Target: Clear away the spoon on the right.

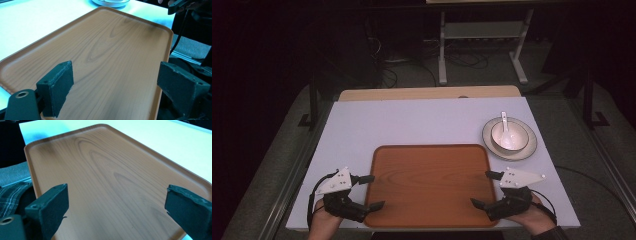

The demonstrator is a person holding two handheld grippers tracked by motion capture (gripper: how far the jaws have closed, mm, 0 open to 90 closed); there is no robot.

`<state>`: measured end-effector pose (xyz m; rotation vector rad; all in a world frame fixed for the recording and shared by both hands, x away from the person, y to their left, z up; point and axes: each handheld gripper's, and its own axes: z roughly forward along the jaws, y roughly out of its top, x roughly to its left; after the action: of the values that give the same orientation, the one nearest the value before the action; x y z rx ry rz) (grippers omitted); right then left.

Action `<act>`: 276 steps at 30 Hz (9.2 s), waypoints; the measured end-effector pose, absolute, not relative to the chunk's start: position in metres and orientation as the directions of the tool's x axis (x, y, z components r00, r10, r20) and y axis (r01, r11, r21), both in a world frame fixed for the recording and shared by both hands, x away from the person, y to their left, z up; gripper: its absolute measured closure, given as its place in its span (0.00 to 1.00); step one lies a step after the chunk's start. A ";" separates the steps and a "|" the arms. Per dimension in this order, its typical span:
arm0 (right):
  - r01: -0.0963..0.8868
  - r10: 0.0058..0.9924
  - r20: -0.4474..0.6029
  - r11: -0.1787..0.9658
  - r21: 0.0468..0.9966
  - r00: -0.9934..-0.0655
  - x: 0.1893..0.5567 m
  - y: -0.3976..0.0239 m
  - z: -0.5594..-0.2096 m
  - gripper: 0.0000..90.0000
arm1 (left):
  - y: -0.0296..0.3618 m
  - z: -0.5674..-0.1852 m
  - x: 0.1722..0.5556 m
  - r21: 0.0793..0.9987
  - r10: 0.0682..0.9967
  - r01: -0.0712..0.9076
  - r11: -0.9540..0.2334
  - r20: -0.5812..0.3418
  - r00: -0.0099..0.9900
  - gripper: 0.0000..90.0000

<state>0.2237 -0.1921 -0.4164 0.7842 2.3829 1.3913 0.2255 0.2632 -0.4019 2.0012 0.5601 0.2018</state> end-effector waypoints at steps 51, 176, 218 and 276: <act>0.312 0.675 0.058 0.261 0.913 -0.736 0.289 -0.209 -0.398 0.06 | 0.268 -0.402 0.231 0.883 0.497 0.320 -0.344 -0.118 0.860 0.15; 0.604 0.908 0.076 0.210 0.769 -0.411 0.435 -0.290 -0.391 1.00 | 0.289 -0.402 0.223 0.891 0.619 0.357 -0.282 -0.115 0.777 0.15; 0.636 0.942 0.074 0.162 0.755 -0.328 0.381 -0.335 -0.399 1.00 | 0.288 -0.402 0.221 0.892 0.610 0.348 -0.288 -0.108 0.785 0.15; 0.542 0.940 0.238 -0.072 0.837 -0.244 0.341 -0.323 -0.431 0.63 | 0.281 -0.401 0.229 0.896 0.583 0.331 -0.297 -0.104 0.806 0.15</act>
<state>0.3411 -0.3228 -0.4312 1.5894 1.7841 1.2556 0.2293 0.2807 -0.4013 1.9100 0.6883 0.2912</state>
